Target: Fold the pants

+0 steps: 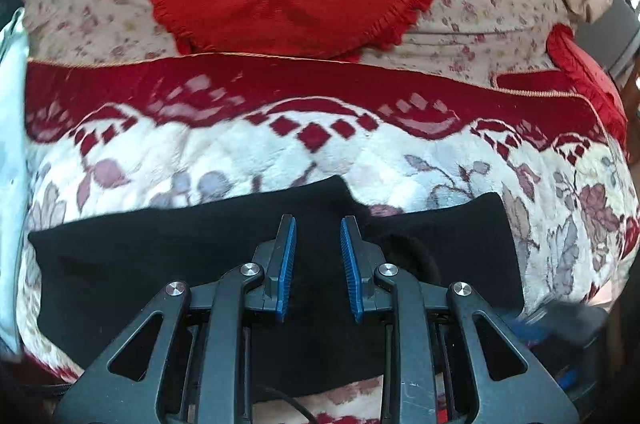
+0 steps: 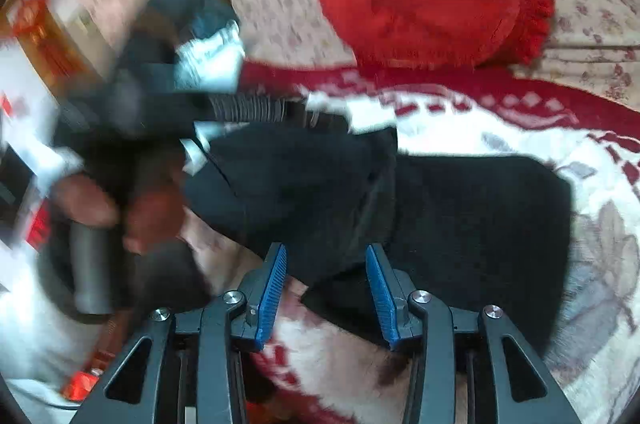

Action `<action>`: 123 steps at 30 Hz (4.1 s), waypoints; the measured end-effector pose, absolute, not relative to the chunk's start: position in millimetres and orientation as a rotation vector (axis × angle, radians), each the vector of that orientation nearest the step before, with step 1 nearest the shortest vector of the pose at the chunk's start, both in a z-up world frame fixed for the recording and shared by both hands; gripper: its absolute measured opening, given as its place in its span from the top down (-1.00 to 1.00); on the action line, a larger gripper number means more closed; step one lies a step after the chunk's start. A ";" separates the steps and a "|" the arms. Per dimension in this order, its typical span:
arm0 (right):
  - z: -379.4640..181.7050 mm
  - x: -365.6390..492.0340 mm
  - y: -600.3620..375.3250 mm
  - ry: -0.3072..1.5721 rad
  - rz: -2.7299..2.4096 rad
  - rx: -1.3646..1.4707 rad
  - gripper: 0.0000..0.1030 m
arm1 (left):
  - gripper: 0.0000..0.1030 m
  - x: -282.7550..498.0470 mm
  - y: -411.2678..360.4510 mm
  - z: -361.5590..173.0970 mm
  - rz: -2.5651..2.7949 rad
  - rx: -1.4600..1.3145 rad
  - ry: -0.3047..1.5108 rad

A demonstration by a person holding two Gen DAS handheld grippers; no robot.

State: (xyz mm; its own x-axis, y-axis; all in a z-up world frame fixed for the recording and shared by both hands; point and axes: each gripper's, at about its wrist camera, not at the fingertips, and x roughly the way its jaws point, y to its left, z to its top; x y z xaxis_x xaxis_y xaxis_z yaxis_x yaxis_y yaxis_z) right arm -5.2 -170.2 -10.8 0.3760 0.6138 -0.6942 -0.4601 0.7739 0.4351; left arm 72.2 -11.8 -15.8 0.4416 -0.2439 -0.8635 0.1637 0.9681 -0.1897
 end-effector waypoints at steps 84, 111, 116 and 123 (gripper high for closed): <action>-12.2 26.3 -172.0 0.995 0.483 0.030 0.49 | 0.43 6.3 3.2 -32.7 -0.075 -0.211 1.047; -28.6 51.4 -70.2 1.034 0.588 -0.151 0.36 | 0.27 -16.8 101.0 -46.6 0.106 -0.369 1.047; -9.5 51.3 -62.4 0.975 0.572 -0.189 0.36 | 0.27 -19.8 113.3 -44.9 0.126 -0.393 1.037; -14.2 56.9 -30.6 0.991 0.673 -0.204 0.35 | 0.27 -28.4 131.1 -44.7 0.143 -0.439 1.037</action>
State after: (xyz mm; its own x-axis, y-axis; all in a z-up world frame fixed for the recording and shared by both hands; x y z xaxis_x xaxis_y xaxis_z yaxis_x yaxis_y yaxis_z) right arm 56.9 -30.6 -14.2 0.3662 0.4297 -0.8254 -0.6085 0.7816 0.1369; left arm -28.4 131.1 -44.7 0.5082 -0.0897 -0.8565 -0.3185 0.9045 -0.2837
